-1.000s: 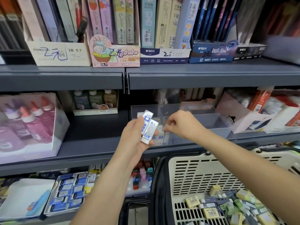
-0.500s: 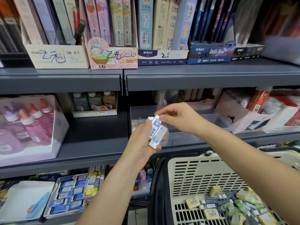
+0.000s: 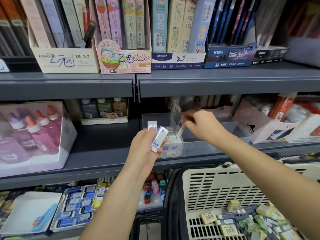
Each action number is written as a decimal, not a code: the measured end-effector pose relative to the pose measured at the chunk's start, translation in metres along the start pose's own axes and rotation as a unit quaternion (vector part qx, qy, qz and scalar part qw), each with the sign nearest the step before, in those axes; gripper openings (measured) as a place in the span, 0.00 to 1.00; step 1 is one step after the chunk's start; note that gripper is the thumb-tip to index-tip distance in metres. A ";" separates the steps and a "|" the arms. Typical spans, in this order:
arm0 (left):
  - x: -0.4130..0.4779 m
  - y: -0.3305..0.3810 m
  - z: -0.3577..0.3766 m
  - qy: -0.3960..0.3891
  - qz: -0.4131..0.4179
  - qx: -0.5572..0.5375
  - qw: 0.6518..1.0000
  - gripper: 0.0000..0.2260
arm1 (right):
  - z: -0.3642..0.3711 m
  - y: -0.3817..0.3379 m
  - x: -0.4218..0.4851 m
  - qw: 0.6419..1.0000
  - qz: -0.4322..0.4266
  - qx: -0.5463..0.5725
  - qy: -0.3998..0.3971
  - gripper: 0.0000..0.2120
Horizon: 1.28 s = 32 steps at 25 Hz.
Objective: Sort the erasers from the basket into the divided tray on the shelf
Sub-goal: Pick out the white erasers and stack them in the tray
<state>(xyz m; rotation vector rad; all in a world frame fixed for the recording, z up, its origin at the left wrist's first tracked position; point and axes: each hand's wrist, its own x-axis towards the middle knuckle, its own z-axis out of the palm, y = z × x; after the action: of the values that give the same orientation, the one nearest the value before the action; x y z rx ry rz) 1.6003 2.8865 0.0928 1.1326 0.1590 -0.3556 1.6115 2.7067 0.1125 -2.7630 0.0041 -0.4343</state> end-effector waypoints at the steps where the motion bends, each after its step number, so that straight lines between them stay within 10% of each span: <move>1: 0.000 -0.001 0.001 0.000 -0.001 0.003 1.000 0.09 | 0.001 -0.001 0.001 1.000 -0.003 -0.005 -0.001 0.12; 15: 0.001 -0.003 0.007 0.001 -0.026 -0.006 1.000 0.07 | 0.026 -0.003 -0.003 0.989 0.001 -0.043 -0.140 0.15; 18: 0.002 -0.005 0.007 -0.005 -0.020 -0.007 1.000 0.09 | 0.016 -0.010 -0.004 0.994 0.019 0.096 -0.046 0.14; 22: 0.003 -0.008 0.010 -0.025 -0.017 -0.002 1.000 0.07 | 0.005 -0.023 -0.009 0.951 0.015 0.285 -0.123 0.12; 32: 0.003 -0.012 0.006 -0.071 0.016 -0.036 0.997 0.11 | 0.012 -0.029 -0.043 0.991 -0.121 0.041 -0.029 0.24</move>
<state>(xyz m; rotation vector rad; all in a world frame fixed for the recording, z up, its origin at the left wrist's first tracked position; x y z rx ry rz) 1.5983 2.8764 0.0841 1.0346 0.0269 -0.3975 1.5726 2.7399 0.0988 -2.7024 -0.3588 -0.4040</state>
